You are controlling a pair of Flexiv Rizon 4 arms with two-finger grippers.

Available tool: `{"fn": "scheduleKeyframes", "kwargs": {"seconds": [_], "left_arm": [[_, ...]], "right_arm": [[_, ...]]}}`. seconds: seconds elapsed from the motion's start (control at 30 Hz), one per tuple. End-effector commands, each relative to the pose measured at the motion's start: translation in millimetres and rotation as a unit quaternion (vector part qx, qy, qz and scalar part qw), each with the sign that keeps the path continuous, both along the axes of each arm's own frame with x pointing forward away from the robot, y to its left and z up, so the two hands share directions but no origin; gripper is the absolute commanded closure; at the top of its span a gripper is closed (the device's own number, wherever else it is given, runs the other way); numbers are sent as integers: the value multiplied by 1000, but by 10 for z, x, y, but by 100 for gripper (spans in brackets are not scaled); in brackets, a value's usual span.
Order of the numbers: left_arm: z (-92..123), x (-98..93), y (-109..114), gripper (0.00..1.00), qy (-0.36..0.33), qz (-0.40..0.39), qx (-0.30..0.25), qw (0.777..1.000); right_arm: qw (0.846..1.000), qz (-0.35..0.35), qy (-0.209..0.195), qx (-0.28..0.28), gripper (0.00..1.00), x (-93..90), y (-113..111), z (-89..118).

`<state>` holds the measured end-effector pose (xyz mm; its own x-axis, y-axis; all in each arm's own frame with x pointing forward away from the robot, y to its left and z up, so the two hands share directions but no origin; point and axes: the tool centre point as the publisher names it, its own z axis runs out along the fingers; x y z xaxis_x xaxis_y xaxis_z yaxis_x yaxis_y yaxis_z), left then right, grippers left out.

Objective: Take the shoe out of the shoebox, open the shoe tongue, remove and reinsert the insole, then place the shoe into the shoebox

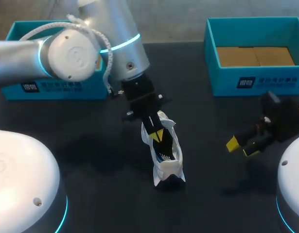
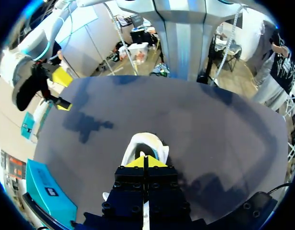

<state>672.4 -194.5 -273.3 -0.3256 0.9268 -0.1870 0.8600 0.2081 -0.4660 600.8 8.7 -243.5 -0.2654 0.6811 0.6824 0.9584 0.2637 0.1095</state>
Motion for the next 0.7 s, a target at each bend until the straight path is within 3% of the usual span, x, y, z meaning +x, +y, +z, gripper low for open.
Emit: {"fn": "scheduleKeyframes", "kwargs": {"seconds": [0.03,0.37,0.7], "left_arm": [[-45,50,-103,100,14,-47,78,996],[-134,94,-62,100,23,-97,127,987],[-238,162,-185,100,6,-173,181,968]], "right_arm": [[1000,15,0,-3,0,-14,-79,80],[1000,18,-1,1,0,-16,-94,81],[1000,18,-1,1,0,-16,-94,81]]}}
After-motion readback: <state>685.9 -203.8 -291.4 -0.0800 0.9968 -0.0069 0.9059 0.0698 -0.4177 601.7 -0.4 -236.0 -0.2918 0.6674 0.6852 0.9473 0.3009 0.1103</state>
